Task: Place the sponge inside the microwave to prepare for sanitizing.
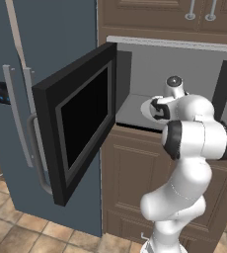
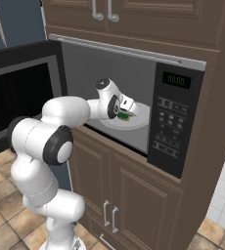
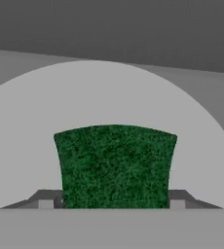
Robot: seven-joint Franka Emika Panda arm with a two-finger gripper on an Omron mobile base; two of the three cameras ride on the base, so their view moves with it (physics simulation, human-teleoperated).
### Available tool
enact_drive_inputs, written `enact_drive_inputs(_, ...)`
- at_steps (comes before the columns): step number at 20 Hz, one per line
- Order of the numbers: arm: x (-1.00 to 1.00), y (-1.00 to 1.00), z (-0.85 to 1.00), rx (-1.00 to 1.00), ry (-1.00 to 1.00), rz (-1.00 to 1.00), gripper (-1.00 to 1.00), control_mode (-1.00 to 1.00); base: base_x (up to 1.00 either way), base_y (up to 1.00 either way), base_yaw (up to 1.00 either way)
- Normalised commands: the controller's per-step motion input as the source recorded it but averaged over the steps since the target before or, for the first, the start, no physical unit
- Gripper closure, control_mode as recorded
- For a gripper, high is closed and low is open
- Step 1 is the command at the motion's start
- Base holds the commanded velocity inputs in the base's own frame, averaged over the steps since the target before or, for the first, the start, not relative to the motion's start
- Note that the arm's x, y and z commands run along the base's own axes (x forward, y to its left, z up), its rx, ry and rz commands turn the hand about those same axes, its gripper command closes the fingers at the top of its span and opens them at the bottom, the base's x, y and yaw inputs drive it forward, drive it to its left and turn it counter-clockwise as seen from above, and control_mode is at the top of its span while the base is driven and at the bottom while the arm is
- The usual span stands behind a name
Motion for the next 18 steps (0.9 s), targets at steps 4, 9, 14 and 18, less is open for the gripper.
enact_drive_inputs(4, 0.08, 0.00, 0.00, 0.00, 0.00, 0.00, -1.00, -1.00, 0.00, 0.00, 0.00)
enact_drive_inputs(9, 0.06, 0.00, 0.00, 0.00, 0.00, 0.00, -1.00, -1.00, 0.00, 0.00, 0.00)
enact_drive_inputs(14, 0.01, 0.00, 0.00, 0.00, 0.00, 0.00, -1.00, -1.00, 0.00, 0.00, 0.00)
enact_drive_inputs(18, -0.18, 0.05, 0.12, -0.02, -0.04, 0.00, -1.00, -1.00, 0.00, 0.00, 0.00)
